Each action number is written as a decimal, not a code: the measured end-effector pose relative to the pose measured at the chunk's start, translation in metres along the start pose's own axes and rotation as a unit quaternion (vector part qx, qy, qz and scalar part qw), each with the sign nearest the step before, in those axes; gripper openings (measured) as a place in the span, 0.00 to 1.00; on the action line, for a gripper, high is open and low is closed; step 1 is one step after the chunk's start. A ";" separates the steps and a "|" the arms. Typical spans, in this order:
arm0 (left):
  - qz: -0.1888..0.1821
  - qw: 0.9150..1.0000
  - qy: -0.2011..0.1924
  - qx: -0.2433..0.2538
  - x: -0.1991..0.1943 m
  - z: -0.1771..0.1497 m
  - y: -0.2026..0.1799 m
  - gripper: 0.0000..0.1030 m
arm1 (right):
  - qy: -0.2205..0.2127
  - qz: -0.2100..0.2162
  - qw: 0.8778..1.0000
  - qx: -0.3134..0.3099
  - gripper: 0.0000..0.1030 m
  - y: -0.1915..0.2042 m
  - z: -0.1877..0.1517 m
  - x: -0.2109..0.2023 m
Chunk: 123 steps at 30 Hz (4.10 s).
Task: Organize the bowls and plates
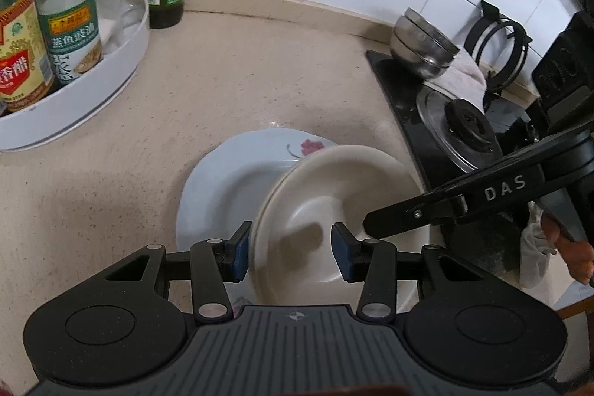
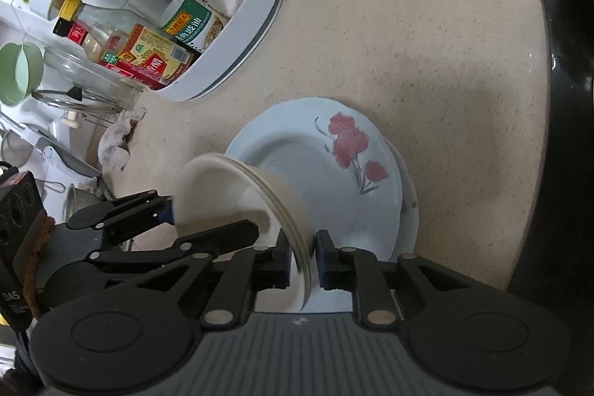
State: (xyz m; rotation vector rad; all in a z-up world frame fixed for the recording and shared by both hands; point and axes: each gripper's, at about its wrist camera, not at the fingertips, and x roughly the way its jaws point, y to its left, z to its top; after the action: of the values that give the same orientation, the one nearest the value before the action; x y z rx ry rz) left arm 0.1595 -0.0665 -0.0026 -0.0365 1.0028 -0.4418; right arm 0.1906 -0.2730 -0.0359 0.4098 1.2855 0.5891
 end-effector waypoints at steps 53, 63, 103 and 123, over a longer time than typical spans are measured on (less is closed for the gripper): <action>-0.050 0.991 -0.042 0.116 -0.053 -0.066 0.000 0.71 | -0.168 -0.062 0.982 0.053 0.26 0.037 -0.130 -0.042; -0.046 0.992 -0.075 0.090 -0.063 -0.079 0.000 0.75 | -0.199 -0.076 0.977 0.023 0.31 0.059 -0.148 -0.043; 0.102 0.980 -0.171 -0.023 -0.100 -0.089 -0.036 0.83 | -0.346 -0.156 0.920 -0.096 0.42 0.088 -0.169 -0.062; 0.118 0.979 -0.166 -0.008 -0.096 -0.092 -0.040 0.83 | -0.334 -0.151 0.926 -0.089 0.42 0.082 -0.171 -0.059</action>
State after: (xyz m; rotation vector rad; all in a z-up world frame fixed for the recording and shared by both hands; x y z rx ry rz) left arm 0.0261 -0.0513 0.0336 -0.0061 0.6714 -0.2009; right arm 0.0006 -0.2517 0.0166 0.2223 0.6112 0.2583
